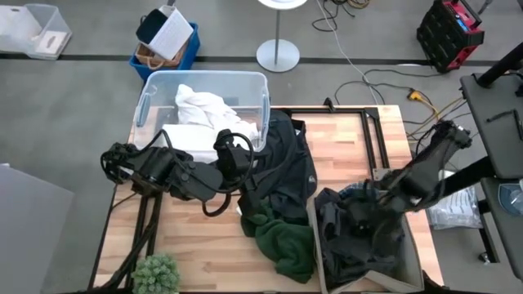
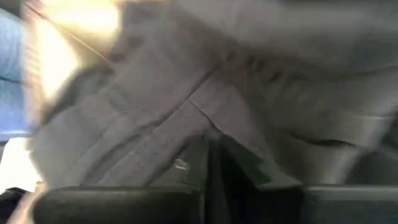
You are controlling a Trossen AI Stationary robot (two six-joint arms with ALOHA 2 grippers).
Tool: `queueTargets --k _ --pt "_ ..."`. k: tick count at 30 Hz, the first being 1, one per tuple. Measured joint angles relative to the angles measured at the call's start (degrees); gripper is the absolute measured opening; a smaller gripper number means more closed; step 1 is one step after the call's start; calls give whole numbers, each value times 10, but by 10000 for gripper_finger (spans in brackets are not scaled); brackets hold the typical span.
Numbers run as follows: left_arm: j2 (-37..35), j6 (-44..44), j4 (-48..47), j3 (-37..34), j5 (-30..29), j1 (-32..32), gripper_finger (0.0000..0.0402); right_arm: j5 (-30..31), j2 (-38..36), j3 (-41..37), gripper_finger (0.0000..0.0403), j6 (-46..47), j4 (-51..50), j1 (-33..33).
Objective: Sort clothes
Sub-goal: Put the gray pants into the laundry organizer, then put the dark green shirt into the laundry organizer
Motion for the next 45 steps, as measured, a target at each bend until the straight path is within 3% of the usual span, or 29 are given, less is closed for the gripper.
queueTargets --k 5,11,15,19,24,33,39,45 --pt "0 -4 -1 0 0 0 167 -20 1 -146 14 59 69 29" --pt "0 -4 -7 0 0 0 167 -37 21 -309 9 104 228 52" --pt "0 -3 -11 0 0 2 167 -36 51 -380 9 102 324 52" --pt "0 -7 -15 -2 0 2 167 -44 60 -398 9 104 361 49" --pt "0 -25 -29 -2 28 2 167 -44 6 -348 9 123 277 49" --pt "12 -75 -114 -2 100 2 167 -50 -57 -187 23 163 91 49" --pt "57 -87 -169 -4 169 2 167 -50 -60 -59 87 183 -27 50" --pt "147 -59 -163 -12 219 4 167 48 -61 61 162 169 -91 50"
